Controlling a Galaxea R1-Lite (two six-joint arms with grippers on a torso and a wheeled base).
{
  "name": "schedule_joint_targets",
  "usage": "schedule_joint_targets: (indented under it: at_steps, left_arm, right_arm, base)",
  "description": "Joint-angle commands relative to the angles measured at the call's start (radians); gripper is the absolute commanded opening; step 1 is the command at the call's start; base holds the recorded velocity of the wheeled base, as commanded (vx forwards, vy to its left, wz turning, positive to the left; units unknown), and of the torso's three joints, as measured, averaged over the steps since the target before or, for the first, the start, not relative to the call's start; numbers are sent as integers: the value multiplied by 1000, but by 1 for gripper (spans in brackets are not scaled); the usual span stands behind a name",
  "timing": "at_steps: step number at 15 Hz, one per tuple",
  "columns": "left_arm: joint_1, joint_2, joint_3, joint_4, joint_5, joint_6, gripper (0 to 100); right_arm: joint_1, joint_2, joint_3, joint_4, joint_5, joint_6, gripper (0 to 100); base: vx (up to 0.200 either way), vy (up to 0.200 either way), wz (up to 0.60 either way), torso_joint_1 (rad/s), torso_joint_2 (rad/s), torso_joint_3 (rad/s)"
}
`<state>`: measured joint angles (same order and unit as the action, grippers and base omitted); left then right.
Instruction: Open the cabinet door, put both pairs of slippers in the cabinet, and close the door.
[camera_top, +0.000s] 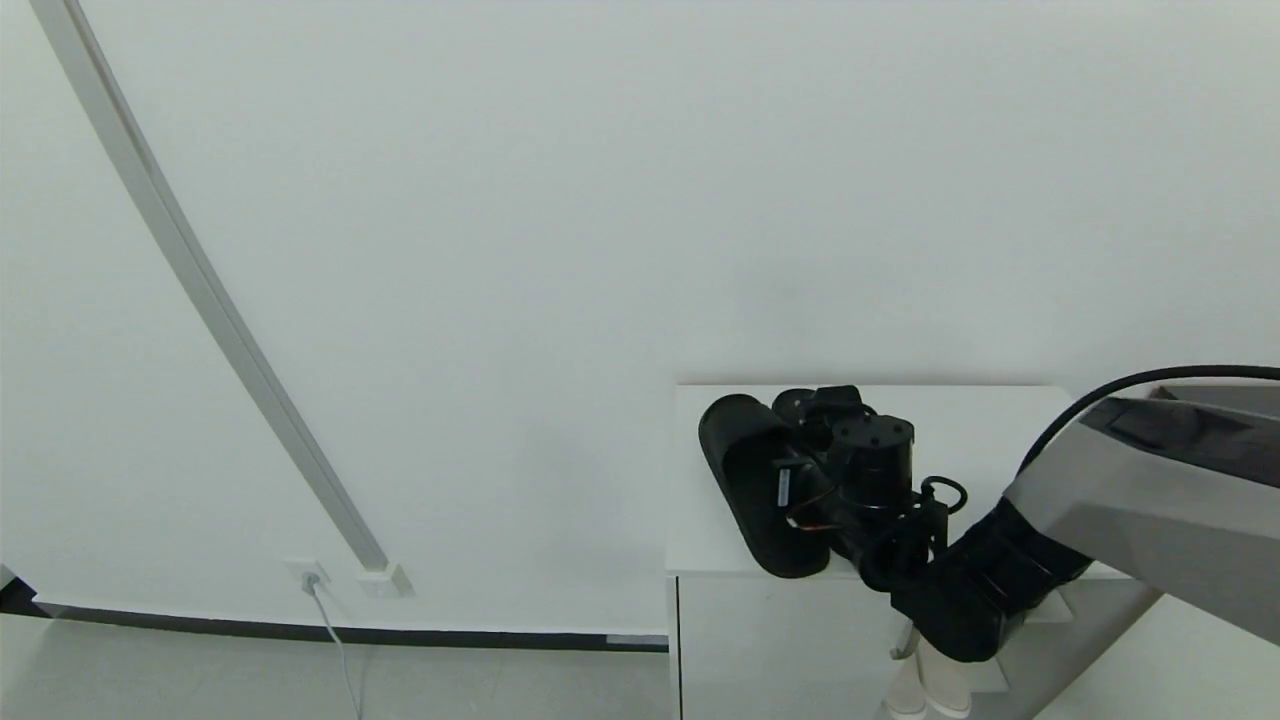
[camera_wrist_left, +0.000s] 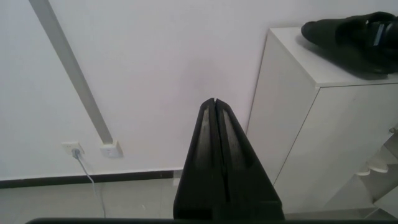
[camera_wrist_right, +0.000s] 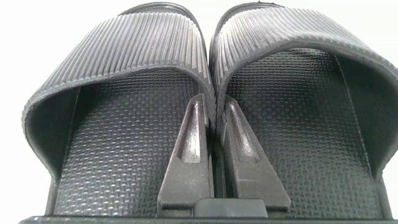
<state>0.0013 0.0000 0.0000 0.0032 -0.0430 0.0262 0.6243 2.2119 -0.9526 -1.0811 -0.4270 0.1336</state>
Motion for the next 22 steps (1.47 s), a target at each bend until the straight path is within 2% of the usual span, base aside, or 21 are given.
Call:
schedule_joint_targets:
  at_steps: [1,5,7,10,12,15,16,17,20,22]
  left_arm:
    - [0,2,0,0,0,0,0]
    - [0,2,0,0,0,0,0]
    - [0,2,0,0,0,0,0]
    - [0,2,0,0,0,0,0]
    - [0,2,0,0,0,0,0]
    - [0,2,0,0,0,0,0]
    - [0,2,0,0,0,0,0]
    - [0,2,0,0,0,0,0]
    - [0,2,0,0,0,0,0]
    - [0,2,0,0,0,0,0]
  right_arm:
    - [29,-141,109,1,48,-9,0]
    - [83,-370,328,82,267,-55,0]
    - [98,-443,339,138,275,-58,0]
    - [98,-512,348,300,289,-89,0]
    - [100,-486,337,259,297,-85,0]
    - [95,-382,339,33,261,-81,0]
    - [94,-388,347,43,234,-85,0]
    - [95,-405,337,79,235,-81,0]
    - [121,-518,236,329,238,14,0]
    - [124,-532,259,345,240,12,0]
  base:
    - [0,0,0,0,0,0]
    - [0,0,0,0,0,0]
    - [0,0,0,0,0,0]
    - [0,0,0,0,0,0]
    - [0,0,0,0,0,0]
    - [0,0,0,0,0,0]
    - [0,0,0,0,0,0]
    - [0,0,0,0,0,0]
    - [0,0,0,0,0,0]
    - [0,0,0,0,0,0]
